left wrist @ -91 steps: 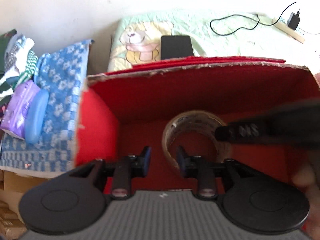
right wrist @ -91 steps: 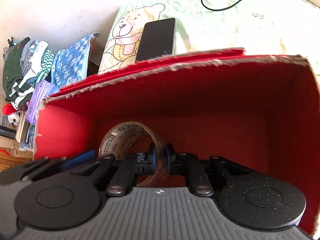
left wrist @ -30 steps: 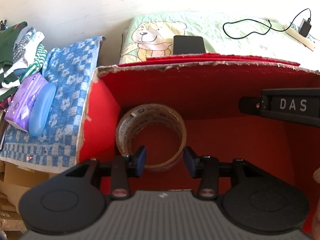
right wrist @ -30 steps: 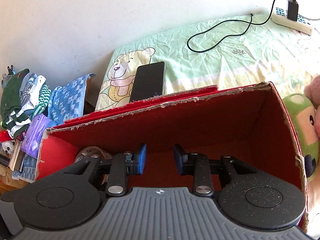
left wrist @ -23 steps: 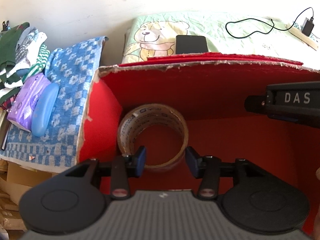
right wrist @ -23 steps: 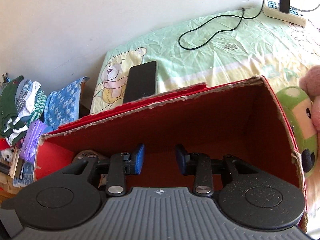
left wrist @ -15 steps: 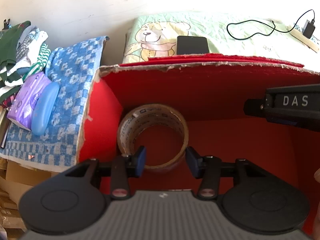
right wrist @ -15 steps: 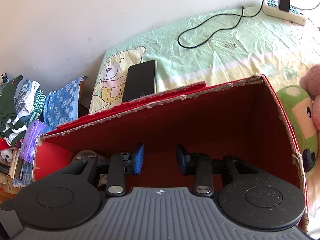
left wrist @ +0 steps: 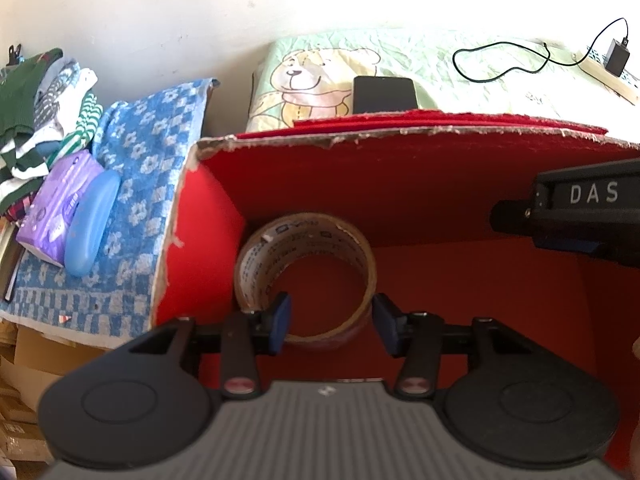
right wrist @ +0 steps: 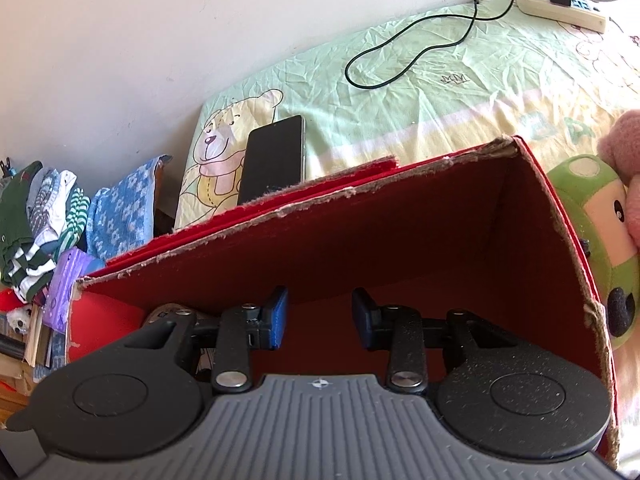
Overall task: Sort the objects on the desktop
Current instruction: 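Open the right tool releasing the clear tape while the left tool releases the brown tape, then withdraw both tools from the box back toward the table items, then grasp the brown pine cone with the right tool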
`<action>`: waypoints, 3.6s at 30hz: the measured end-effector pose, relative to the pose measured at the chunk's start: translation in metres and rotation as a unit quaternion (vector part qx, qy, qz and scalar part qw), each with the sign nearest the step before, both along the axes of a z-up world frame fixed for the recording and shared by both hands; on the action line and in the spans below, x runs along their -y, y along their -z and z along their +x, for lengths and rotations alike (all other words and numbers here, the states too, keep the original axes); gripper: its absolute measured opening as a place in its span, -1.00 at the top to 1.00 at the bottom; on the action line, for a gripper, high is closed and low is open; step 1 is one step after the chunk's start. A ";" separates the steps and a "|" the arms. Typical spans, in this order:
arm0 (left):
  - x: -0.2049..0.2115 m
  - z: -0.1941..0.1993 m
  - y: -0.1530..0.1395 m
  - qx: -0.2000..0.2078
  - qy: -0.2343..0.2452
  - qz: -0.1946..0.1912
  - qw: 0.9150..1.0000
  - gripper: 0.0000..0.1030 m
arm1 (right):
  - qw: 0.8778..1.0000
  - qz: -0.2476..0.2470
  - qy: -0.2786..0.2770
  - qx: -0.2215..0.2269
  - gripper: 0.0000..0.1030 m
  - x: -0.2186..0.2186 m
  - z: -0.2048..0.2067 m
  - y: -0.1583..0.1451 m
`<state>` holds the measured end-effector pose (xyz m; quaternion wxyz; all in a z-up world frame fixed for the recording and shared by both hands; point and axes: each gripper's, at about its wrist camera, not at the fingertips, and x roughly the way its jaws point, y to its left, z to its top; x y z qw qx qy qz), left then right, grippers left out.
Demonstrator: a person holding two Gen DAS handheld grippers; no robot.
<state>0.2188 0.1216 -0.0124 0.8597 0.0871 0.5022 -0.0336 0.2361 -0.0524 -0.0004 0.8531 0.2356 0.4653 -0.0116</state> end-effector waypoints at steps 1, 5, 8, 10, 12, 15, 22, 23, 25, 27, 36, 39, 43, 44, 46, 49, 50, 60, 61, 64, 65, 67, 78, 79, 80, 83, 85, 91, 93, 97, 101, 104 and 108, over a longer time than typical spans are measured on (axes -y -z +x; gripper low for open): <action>0.001 -0.001 0.000 0.001 0.001 0.001 1.000 -0.05 | 1.000 0.004 0.004 0.001 0.27 0.002 -0.001 0.000; 0.002 -0.001 0.000 0.004 0.003 0.007 1.000 -0.05 | 1.000 0.028 0.012 0.006 0.27 0.008 -0.003 0.001; 0.004 -0.004 -0.002 0.013 0.009 0.012 1.000 -0.06 | 0.999 0.049 0.012 0.003 0.27 0.014 -0.004 0.001; 0.006 -0.008 -0.006 0.023 0.012 0.021 0.999 -0.07 | 0.998 0.058 0.010 0.006 0.27 0.016 -0.009 -0.003; 0.009 -0.014 -0.014 0.036 0.012 0.027 0.999 -0.13 | 0.999 0.046 -0.007 0.013 0.27 0.012 -0.016 -0.008; 0.010 -0.033 -0.031 0.068 0.014 0.020 0.997 -0.41 | 0.997 0.062 -0.027 0.039 0.25 0.015 -0.031 -0.018; 0.012 -0.077 -0.059 0.098 0.012 -0.010 0.995 -0.45 | 0.984 0.091 -0.077 0.130 0.18 0.037 -0.073 -0.050; 0.012 -0.083 -0.060 0.098 0.011 -0.015 0.995 -0.45 | 0.982 0.093 -0.085 0.141 0.16 0.040 -0.077 -0.053; 0.012 -0.097 -0.063 0.095 0.009 -0.031 0.995 -0.45 | 0.976 0.101 -0.104 0.161 0.07 0.050 -0.088 -0.058; 0.012 -0.113 -0.067 0.091 0.012 -0.060 0.994 -0.45 | 0.969 0.107 -0.134 0.177 0.07 0.059 -0.101 -0.063; 0.032 -0.186 -0.062 0.063 0.035 -0.130 0.989 -0.43 | 0.935 0.059 -0.282 0.208 0.07 0.083 -0.168 -0.071; 0.044 -0.214 -0.055 0.049 0.046 -0.130 0.989 -0.42 | 0.932 0.073 -0.314 0.167 0.07 0.090 -0.179 -0.052; 0.057 -0.247 -0.039 0.019 0.055 -0.141 0.988 -0.37 | 0.934 0.100 -0.327 0.101 0.07 0.097 -0.186 -0.022; 0.060 -0.253 -0.034 0.011 0.053 -0.142 0.988 -0.37 | 0.935 0.108 -0.328 0.086 0.07 0.099 -0.187 -0.016; 0.067 -0.264 -0.023 -0.009 0.046 -0.144 0.988 -0.37 | 0.934 0.119 -0.331 0.065 0.07 0.098 -0.188 -0.009; 0.074 -0.277 -0.008 -0.030 0.037 -0.158 0.986 -0.36 | 0.928 0.131 -0.347 0.041 0.06 0.093 -0.190 -0.001; 0.077 -0.280 -0.002 -0.036 0.033 -0.159 0.986 -0.36 | 0.927 0.130 -0.352 0.033 0.06 0.089 -0.190 0.002; 0.096 -0.288 0.029 -0.060 0.016 -0.164 0.984 -0.25 | 0.920 0.140 -0.366 -0.014 0.05 0.076 -0.199 0.028; 0.098 -0.286 0.032 -0.063 0.014 -0.165 0.984 -0.24 | 0.921 0.141 -0.363 -0.017 0.05 0.077 -0.199 0.030; 0.099 -0.283 0.041 -0.066 0.007 -0.159 0.985 -0.21 | 0.922 0.155 -0.354 -0.032 0.05 0.087 -0.199 0.038; 0.099 -0.282 0.043 -0.066 0.006 -0.157 0.985 -0.19 | 0.922 0.160 -0.351 -0.037 0.06 0.089 -0.199 0.041; 0.101 -0.280 0.046 -0.069 0.006 -0.155 0.986 -0.14 | 0.921 0.173 -0.344 -0.047 0.09 0.094 -0.199 0.046; 0.147 -0.280 0.038 -0.050 0.099 -0.143 0.984 -0.11 | 0.945 0.157 -0.285 -0.042 0.18 0.145 -0.201 0.053; 0.151 -0.279 0.036 -0.047 0.109 -0.140 0.983 -0.11 | 0.947 0.157 -0.278 -0.042 0.18 0.148 -0.201 0.054; 0.155 -0.280 0.034 -0.043 0.119 -0.133 0.983 -0.11 | 0.948 0.163 -0.269 -0.043 0.18 0.152 -0.201 0.056; 0.161 -0.283 0.026 -0.025 0.138 -0.117 0.983 -0.15 | 0.951 0.180 -0.249 -0.028 0.14 0.162 -0.202 0.053; 0.156 -0.283 0.022 -0.020 0.133 -0.118 0.984 -0.19 | 0.951 0.183 -0.247 -0.022 0.02 0.162 -0.202 0.051; 0.139 -0.262 0.032 -0.029 0.082 -0.123 0.989 -0.18 | 0.946 0.193 -0.257 -0.028 0.02 0.151 -0.199 0.054; 0.143 -0.256 0.037 -0.033 0.076 -0.120 0.989 -0.15 | 0.944 0.199 -0.260 -0.033 0.02 0.148 -0.197 0.055; 0.145 -0.252 0.045 -0.038 0.072 -0.105 0.991 0.03 | 0.938 0.224 -0.260 -0.049 0.01 0.149 -0.194 0.060; 0.138 -0.252 0.044 -0.044 0.063 -0.119 0.990 0.04 | 0.932 0.238 -0.268 -0.061 0.03 0.146 -0.197 0.060; 0.138 -0.251 0.040 -0.050 0.064 -0.129 0.988 0.05 | 0.928 0.251 -0.266 -0.067 0.15 0.150 -0.197 0.059; 0.148 -0.251 0.023 -0.033 0.090 -0.129 0.987 0.05 | 0.929 0.268 -0.247 -0.060 0.17 0.163 -0.199 0.047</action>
